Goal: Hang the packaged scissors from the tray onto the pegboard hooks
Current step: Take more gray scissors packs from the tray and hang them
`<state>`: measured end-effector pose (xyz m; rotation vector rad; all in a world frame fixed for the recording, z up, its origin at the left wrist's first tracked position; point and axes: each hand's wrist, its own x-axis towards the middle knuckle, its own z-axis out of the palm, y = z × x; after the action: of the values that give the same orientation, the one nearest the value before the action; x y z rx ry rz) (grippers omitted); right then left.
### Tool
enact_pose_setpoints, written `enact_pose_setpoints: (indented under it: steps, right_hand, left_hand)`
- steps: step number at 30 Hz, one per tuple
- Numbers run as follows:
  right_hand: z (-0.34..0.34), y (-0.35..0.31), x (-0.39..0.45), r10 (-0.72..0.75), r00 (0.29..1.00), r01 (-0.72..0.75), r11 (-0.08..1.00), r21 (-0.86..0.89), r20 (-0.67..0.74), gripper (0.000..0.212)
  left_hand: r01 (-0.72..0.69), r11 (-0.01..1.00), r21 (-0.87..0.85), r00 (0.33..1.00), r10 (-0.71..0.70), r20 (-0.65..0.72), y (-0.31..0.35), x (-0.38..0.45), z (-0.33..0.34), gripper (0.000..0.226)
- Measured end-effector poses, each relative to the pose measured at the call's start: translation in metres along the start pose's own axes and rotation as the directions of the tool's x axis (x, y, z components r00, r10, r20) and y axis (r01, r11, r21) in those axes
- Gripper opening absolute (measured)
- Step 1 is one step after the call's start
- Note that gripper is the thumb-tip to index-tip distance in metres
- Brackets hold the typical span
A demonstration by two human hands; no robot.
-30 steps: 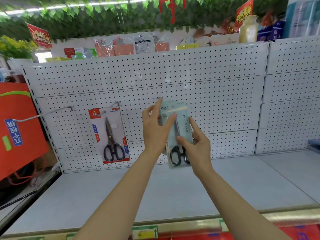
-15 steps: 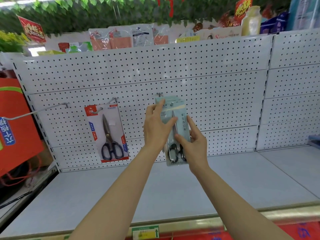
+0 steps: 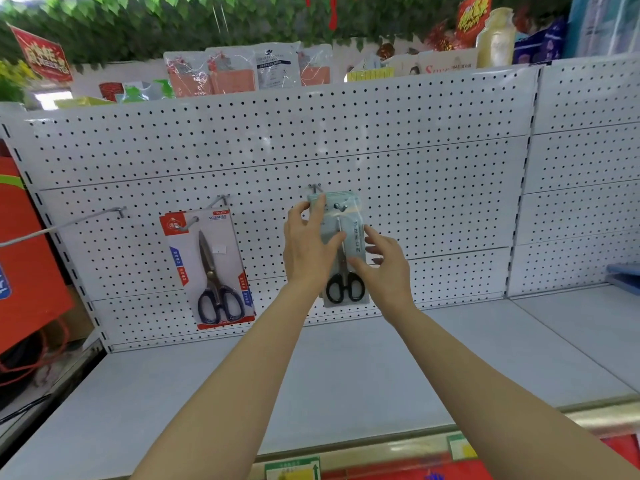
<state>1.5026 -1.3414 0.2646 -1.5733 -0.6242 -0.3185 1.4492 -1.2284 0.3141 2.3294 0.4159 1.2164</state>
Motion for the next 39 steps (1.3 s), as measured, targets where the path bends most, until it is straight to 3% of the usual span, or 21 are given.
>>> enact_pose_setpoints:
  steps: [5, 9, 17, 22, 28, 34, 39]
  right_hand:
    - [-0.023, -0.005, -0.002, -0.097, 0.995, 0.1, 0.96, -0.261, 0.025, 0.066]
    - [-0.049, -0.019, -0.012, -0.286, 0.955, 0.286, 0.816, -0.502, 0.08, 0.069]
    - [-0.119, -0.046, -0.066, -0.523, 0.836, 0.489, 0.568, -0.662, 0.169, 0.065]
    - [-0.161, -0.032, -0.122, -0.539, 0.816, 0.508, 0.497, -0.703, 0.208, 0.056]
    - [-0.207, 0.033, -0.193, -0.413, 0.886, 0.418, 0.509, -0.752, 0.212, 0.054]
    - [-0.248, 0.104, -0.261, -0.286, 0.939, 0.314, 0.495, -0.81, 0.19, 0.049]
    - [-0.275, 0.169, -0.325, -0.149, 0.966, 0.257, 0.501, -0.826, 0.211, 0.047]
  left_hand:
    - [-0.04, 0.993, 0.113, 0.998, 0.034, 0.05, 0.001, -0.005, -0.016, 0.082]
    - [-0.132, 0.958, 0.254, 0.99, 0.116, 0.076, 0.009, -0.02, -0.036, 0.087]
    - [-0.28, 0.851, 0.444, 0.96, 0.264, 0.097, 0.051, -0.099, -0.073, 0.075]
    - [-0.294, 0.857, 0.424, 0.956, 0.264, 0.129, 0.061, -0.17, -0.056, 0.064]
    - [-0.273, 0.892, 0.361, 0.935, 0.159, 0.316, 0.043, -0.275, 0.013, 0.061]
    - [-0.219, 0.928, 0.301, 0.831, 0.015, 0.556, 0.012, -0.411, 0.095, 0.061]
    - [-0.104, 0.907, 0.407, 0.602, -0.268, 0.752, -0.018, -0.523, 0.14, 0.063]
